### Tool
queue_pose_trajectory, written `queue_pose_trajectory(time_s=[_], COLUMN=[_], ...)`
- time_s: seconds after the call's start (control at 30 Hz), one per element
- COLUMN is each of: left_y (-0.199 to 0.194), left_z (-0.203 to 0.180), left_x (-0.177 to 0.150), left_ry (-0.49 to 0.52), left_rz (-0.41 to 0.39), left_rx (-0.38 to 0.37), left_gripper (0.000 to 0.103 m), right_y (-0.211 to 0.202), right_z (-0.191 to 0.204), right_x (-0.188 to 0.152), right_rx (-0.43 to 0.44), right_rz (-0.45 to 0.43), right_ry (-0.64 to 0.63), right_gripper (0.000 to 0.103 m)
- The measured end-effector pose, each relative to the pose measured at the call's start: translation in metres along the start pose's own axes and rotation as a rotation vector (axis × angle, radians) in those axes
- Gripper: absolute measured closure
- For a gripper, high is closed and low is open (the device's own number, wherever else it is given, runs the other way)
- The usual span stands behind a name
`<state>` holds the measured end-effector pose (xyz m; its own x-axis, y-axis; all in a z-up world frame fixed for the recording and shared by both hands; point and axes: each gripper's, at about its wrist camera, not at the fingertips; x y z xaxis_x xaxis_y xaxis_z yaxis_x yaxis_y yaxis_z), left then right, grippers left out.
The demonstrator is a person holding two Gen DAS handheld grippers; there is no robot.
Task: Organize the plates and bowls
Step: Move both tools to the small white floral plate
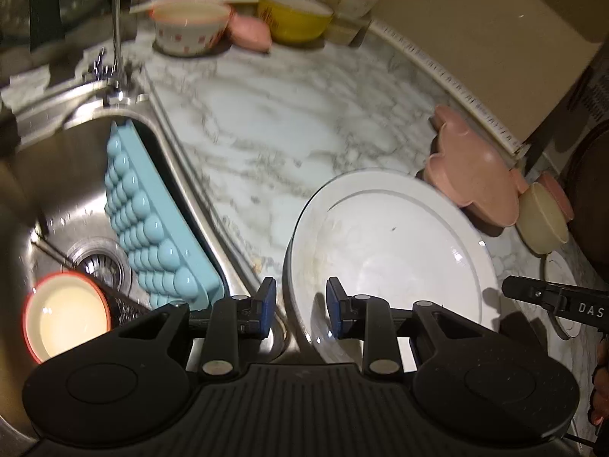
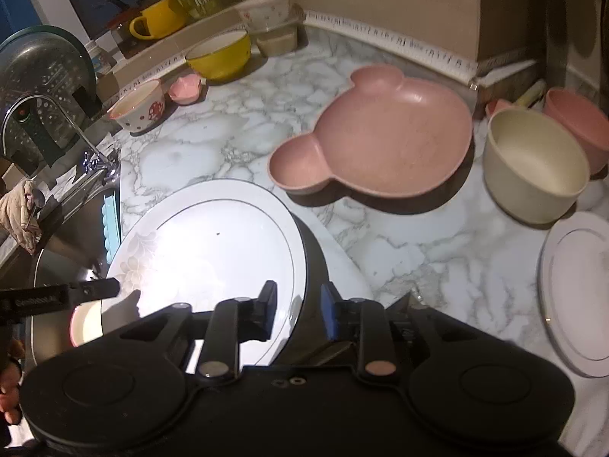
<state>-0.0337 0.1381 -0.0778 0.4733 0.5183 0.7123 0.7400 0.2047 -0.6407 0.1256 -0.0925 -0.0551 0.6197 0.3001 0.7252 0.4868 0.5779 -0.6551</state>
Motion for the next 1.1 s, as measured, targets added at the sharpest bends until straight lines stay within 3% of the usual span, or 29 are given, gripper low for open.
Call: queue_pose_trajectory(time_s=[0.07, 0.17, 0.43, 0.73, 1.0, 1.1], left_y=[-0.011, -0.025, -0.039, -0.044, -0.044, -0.040], left_z=[-0.010, -0.026, -0.061, -0.100, -0.142, -0.162], left_x=[0.004, 0.010, 0.025, 0.029, 0.024, 0.021], left_ry=[0.050, 0.113, 0.204, 0.258, 0.294, 0.298], left_rz=[-0.046, -0.114, -0.197, -0.226, -0.241, -0.244], left_rx=[-0.034, -0.089, -0.196, -0.303, -0.358, -0.364], left_gripper=[0.069, 0.037, 0.033, 0.028, 0.022, 0.022], right_y=[-0.007, -0.020, -0.055, -0.092, -0.124, -0.133], right_z=[0.002, 0.006, 0.010, 0.010, -0.013, -0.025], right_x=[0.002, 0.005, 0.011, 0.011, 0.005, 0.002], right_rx=[-0.002, -0.009, -0.048, -0.090, -0.164, -0.198], right_rz=[-0.020, -0.059, -0.161, -0.260, -0.343, -0.372], right_ry=[-0.002, -0.002, -0.003, -0.029, -0.048, -0.057], right_gripper=[0.072, 0.068, 0.048, 0.022, 0.001, 0.000])
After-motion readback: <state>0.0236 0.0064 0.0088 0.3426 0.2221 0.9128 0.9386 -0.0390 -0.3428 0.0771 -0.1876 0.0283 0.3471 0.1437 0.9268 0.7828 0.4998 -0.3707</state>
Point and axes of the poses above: each gripper's, at about its wrist camera, not at the fingertips, and y roughly the way its jaws point, z to its left, x to its top, and after that the axes turned 14 degrees about -z, right-handed
